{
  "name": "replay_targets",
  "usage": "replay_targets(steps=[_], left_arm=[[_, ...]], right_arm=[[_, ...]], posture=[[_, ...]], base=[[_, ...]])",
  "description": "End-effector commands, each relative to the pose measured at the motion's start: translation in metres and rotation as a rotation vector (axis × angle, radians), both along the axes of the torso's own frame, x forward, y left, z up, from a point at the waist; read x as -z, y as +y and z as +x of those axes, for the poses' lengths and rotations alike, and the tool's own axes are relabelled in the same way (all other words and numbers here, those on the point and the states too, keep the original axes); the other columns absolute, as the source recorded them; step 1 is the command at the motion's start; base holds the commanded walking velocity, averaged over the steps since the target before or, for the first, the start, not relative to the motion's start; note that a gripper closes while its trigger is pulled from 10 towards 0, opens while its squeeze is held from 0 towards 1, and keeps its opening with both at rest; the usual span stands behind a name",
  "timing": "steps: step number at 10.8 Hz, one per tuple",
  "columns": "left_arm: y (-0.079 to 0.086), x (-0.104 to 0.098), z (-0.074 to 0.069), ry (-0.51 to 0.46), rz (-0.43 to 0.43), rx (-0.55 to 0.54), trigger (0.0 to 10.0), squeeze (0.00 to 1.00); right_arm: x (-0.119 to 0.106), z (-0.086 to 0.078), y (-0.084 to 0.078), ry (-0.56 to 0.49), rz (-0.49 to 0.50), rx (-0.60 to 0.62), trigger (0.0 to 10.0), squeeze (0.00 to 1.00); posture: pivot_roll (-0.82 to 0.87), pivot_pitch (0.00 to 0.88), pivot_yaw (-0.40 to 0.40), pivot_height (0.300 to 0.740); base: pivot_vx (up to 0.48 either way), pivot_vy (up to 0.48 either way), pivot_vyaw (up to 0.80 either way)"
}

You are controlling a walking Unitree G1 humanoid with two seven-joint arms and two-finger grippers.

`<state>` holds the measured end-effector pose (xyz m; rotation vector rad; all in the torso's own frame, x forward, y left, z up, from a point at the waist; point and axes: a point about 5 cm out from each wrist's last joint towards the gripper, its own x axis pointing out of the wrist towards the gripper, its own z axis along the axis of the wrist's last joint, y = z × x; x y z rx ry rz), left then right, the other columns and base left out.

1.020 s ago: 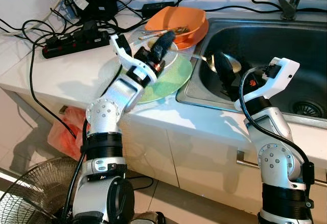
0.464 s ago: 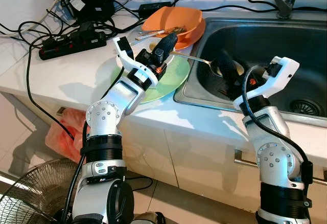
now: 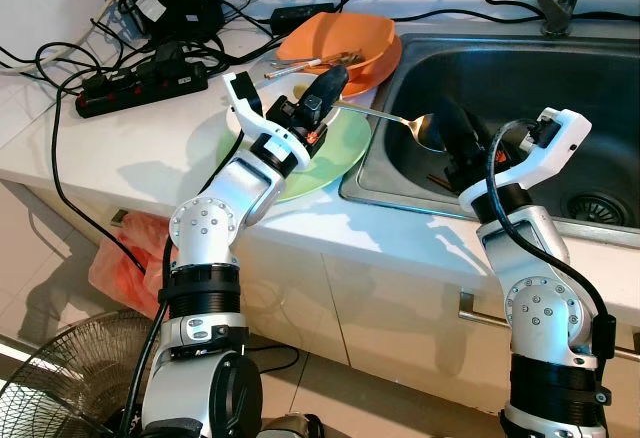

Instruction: Kitchen organization

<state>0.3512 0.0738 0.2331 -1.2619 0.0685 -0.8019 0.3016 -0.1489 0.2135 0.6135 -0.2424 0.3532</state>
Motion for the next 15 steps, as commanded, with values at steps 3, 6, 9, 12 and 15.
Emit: replay_targets(steps=[3, 6, 9, 12, 15], left_arm=[[-0.003, 0.008, 0.0, 0.033, -0.02, -0.017, 0.0, 0.0], [-0.006, 0.011, -0.001, 0.036, -0.001, -0.023, 0.0, 0.0], [-0.011, 0.017, -0.001, 0.035, 0.084, -0.037, 0.9, 0.0], [-0.02, 0.022, -0.005, 0.033, 0.14, -0.027, 10.0, 0.8], [-0.025, 0.023, -0.009, 0.014, 0.173, -0.003, 10.0, 1.0]], right_arm=[[-0.006, -0.001, 0.004, -0.009, 0.007, -0.017, 0.0, 0.0], [-0.005, -0.002, 0.005, -0.003, 0.012, -0.027, 0.0, 0.0], [-0.006, -0.001, 0.004, -0.001, 0.02, -0.025, 0.0, 0.0], [-0.006, 0.0, 0.003, 0.003, 0.028, -0.018, 0.0, 0.0], [-0.005, 0.001, 0.002, 0.011, 0.029, -0.007, 0.0, 0.0]], posture=[[0.13, 0.086, 0.199, 0.74], [0.13, 0.085, 0.199, 0.74], [0.13, 0.081, 0.199, 0.74], [0.13, 0.08, 0.195, 0.74], [0.13, 0.081, 0.196, 0.74]], base=[[0.0, 0.0, 0.0], [0.0, 0.0, 0.0], [0.0, 0.0, 0.0], [0.0, 0.0, 0.0], [0.0, 0.0, 0.0]])
